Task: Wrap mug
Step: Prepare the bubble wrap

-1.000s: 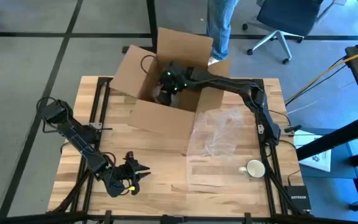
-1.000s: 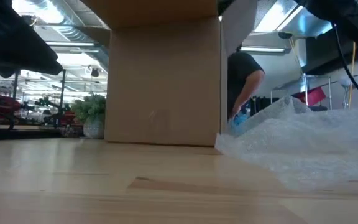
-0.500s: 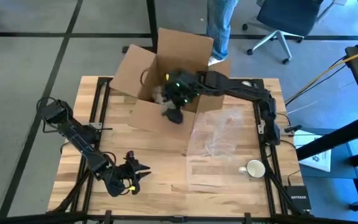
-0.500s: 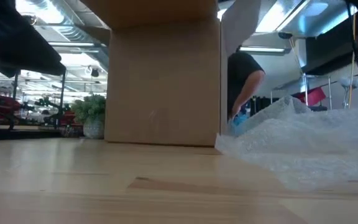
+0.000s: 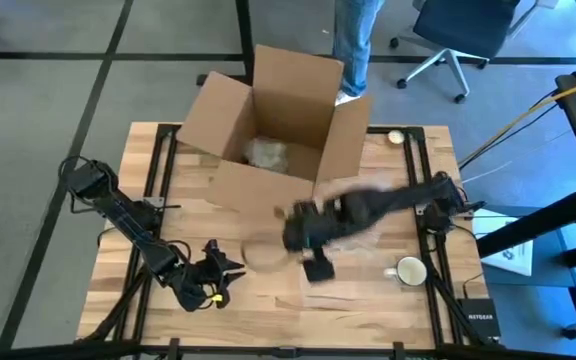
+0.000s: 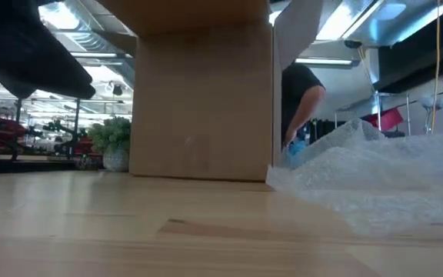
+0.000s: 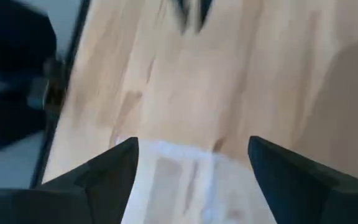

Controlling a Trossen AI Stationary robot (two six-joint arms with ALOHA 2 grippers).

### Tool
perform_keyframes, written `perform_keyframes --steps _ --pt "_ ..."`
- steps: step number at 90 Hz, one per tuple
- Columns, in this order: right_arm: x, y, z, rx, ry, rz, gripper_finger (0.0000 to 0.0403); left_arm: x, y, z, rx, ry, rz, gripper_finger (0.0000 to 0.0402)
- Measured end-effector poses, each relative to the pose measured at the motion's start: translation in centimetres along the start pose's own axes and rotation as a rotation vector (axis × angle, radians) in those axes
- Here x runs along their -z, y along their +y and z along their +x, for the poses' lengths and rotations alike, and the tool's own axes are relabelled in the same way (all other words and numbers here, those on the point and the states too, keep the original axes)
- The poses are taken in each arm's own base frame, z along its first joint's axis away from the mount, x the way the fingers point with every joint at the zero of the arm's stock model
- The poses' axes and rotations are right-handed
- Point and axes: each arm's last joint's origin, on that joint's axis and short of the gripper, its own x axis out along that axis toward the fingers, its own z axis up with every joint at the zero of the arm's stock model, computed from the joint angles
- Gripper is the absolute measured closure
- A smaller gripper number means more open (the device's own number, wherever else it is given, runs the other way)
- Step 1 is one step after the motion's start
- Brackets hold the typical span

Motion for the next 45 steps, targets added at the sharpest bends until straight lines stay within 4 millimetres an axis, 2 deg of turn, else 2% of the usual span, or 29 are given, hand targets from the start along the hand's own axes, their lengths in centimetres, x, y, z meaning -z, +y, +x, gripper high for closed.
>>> perform_keyframes --steps 9,18,24,31,45 --pt "3.2 2.6 3.5 0.103 0.127 0.024 0.0114 -0.2 0.1 0.3 0.000 0.005 -0.012 0.0326" --pt "7.6 3.8 7.9 0.207 0.271 0.103 0.0114 -0.4 0.3 0.6 -0.007 0.006 -0.022 0.0326" --pt "9.9 4.4 10.7 0.207 0.295 0.169 0.0114 -0.6 0.4 0.8 -0.014 0.002 -0.029 0.0326" --pt "11.1 5.3 13.1 0.117 0.216 0.237 0.0114 -0.8 0.5 1.0 -0.018 -0.004 -0.028 0.0326" --pt "12.7 6.8 16.4 -0.034 0.097 0.286 0.0114 -1.0 0.6 1.2 -0.025 -0.010 -0.043 0.0326"
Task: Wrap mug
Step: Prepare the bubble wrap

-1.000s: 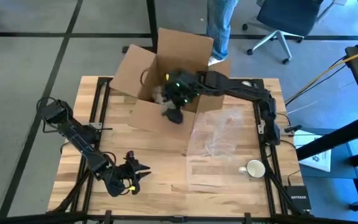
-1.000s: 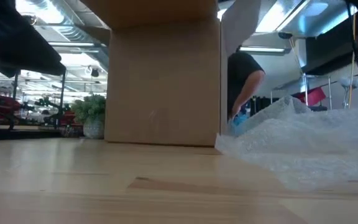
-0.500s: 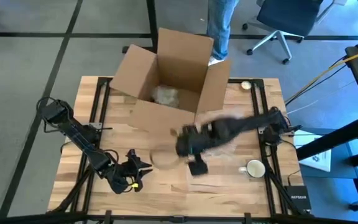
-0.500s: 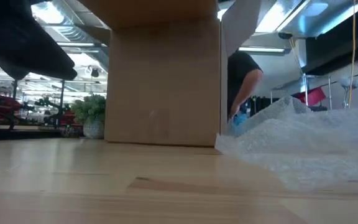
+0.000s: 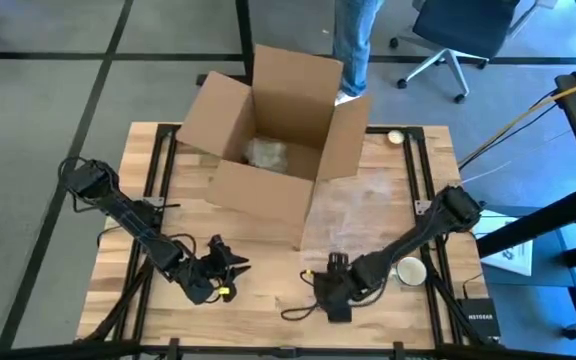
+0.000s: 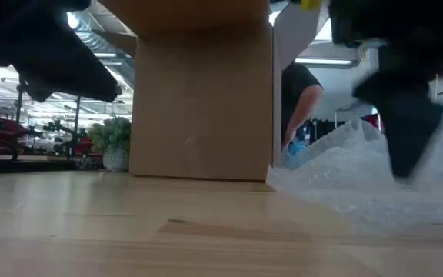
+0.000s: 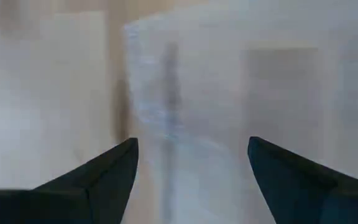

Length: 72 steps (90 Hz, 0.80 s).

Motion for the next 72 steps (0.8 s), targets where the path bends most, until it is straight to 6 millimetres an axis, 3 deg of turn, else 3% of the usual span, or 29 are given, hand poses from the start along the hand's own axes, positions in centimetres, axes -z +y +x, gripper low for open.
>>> perform_keyframes --steps 18,46,56,65,72 --pt "-1.1 -0.3 1.1 -0.096 -0.192 0.015 0.0114 -0.2 -0.1 0.1 0.010 -0.012 -0.055 0.0326" --pt "-7.4 -1.2 2.8 -0.178 -0.671 -0.225 0.0114 -1.3 -1.0 0.4 0.083 -0.092 -0.122 0.0326" --pt "-8.6 -1.9 1.2 -0.144 -0.523 -0.250 0.0114 -1.0 -1.4 1.2 0.110 -0.101 -0.162 0.0326" --pt "-7.7 -2.0 -1.1 -0.116 -0.262 -0.233 0.0114 -0.2 -1.9 2.0 0.156 -0.075 -0.178 0.0326" --pt "-5.6 -1.2 -1.2 -0.107 -0.078 -0.239 0.0114 0.5 -2.1 2.5 0.171 -0.060 -0.187 0.0326"
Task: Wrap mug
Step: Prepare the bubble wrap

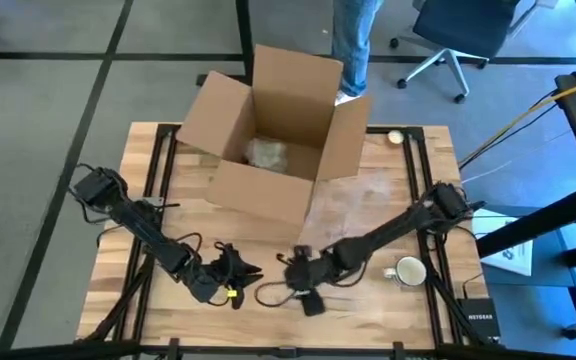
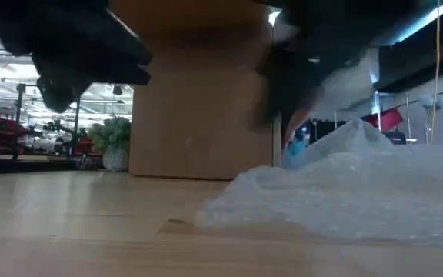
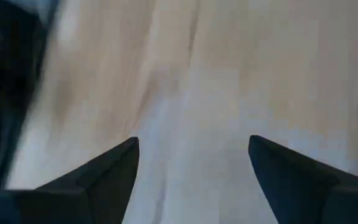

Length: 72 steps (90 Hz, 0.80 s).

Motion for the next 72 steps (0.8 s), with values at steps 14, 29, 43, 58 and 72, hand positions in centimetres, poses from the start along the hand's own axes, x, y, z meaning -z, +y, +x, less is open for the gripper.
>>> perform_keyframes --steps 14,29,43,58,72 --pt "2.5 3.1 2.1 -0.032 0.063 -0.061 0.0114 0.7 0.2 0.5 -0.006 0.008 -0.016 0.0326" --pt "1.9 3.0 4.8 0.000 -0.069 -0.075 0.0114 0.7 0.2 0.5 -0.004 0.010 -0.014 0.0326" --pt "-2.2 0.4 5.5 -0.047 -0.399 -0.122 0.0114 0.7 0.2 0.5 -0.005 0.014 -0.014 0.0326" --pt "-4.3 -3.3 4.6 -0.055 -0.521 -0.053 0.0114 0.8 0.3 0.5 -0.009 0.016 -0.013 0.0326" --pt "-3.8 -3.6 -1.2 -0.041 -0.319 -0.033 0.0114 0.9 0.5 0.8 -0.028 0.009 -0.019 0.0326"
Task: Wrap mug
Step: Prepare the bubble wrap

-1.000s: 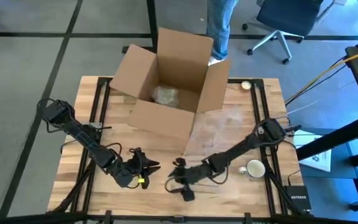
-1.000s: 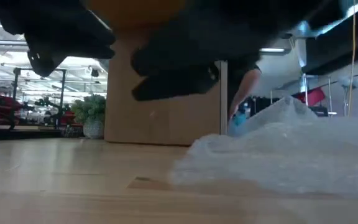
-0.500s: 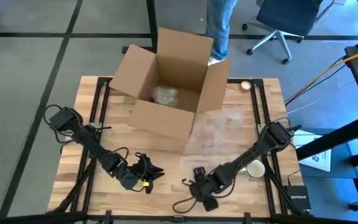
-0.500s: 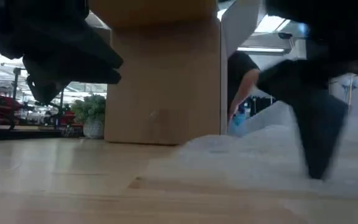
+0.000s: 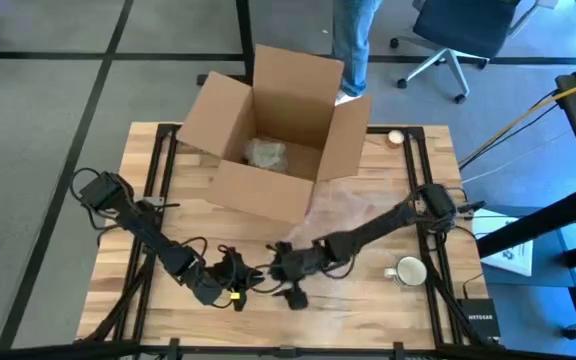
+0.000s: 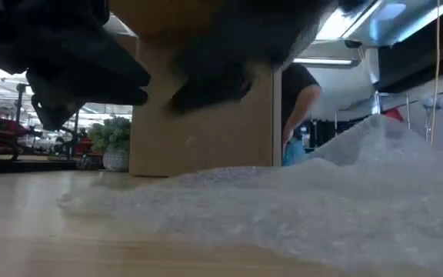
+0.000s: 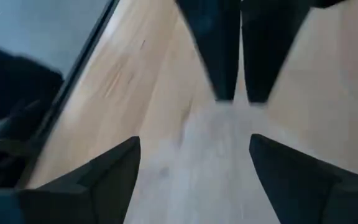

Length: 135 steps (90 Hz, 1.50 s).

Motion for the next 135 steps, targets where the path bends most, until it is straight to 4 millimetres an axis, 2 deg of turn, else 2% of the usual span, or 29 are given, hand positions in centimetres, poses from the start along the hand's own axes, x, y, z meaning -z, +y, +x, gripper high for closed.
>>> perform_keyframes --steps 7,17,26,35,44,56,65,78,90,105,113,123,135 --pt "0.9 0.1 -2.7 0.067 0.155 0.014 0.0114 0.6 0.6 0.8 -0.028 0.022 0.011 0.0326" --pt "3.1 -0.4 -5.0 0.217 0.395 0.048 0.0114 1.5 1.7 2.6 -0.047 0.096 -0.018 0.0326" --pt "4.3 -1.1 -6.8 0.341 0.532 0.037 0.0114 1.8 1.6 4.1 -0.036 0.144 -0.032 0.0326" --pt "6.0 -2.3 -6.5 0.376 0.598 0.053 0.0114 2.3 1.7 5.2 -0.012 0.234 -0.001 0.0326" --pt "7.7 -3.4 -5.7 0.377 0.609 0.086 0.0114 2.7 1.8 5.2 0.005 0.356 0.000 0.0326" --pt "10.6 -3.6 -4.6 0.355 0.630 0.124 0.0114 3.0 1.6 3.5 -0.042 0.455 -0.026 0.0326" --pt "11.8 -3.1 -4.3 0.303 0.643 0.186 0.0114 2.8 1.1 1.9 -0.049 0.490 0.009 0.0326" --pt "11.6 -1.6 -3.6 0.253 0.567 0.226 0.0114 1.9 1.4 -0.3 -0.138 0.509 0.062 0.0326" --pt "9.5 -0.6 -3.6 0.225 0.479 0.217 0.0114 0.6 2.1 -1.5 -0.248 0.456 0.060 0.0326" --pt "6.2 -0.5 -5.3 0.272 0.430 0.169 0.0114 -2.0 0.3 -2.1 -0.135 0.258 0.024 0.0326" --pt "5.6 -0.7 -6.6 0.359 0.460 0.095 0.0114 -2.6 -0.6 -2.0 -0.063 0.192 0.020 0.0326" --pt "6.1 -1.5 -7.0 0.419 0.518 0.034 0.0114 -1.9 -0.9 -1.1 -0.032 0.166 0.038 0.0326" --pt "8.0 -3.1 -6.5 0.421 0.574 0.066 0.0114 0.5 -0.2 0.5 -0.058 0.227 0.045 0.0326"
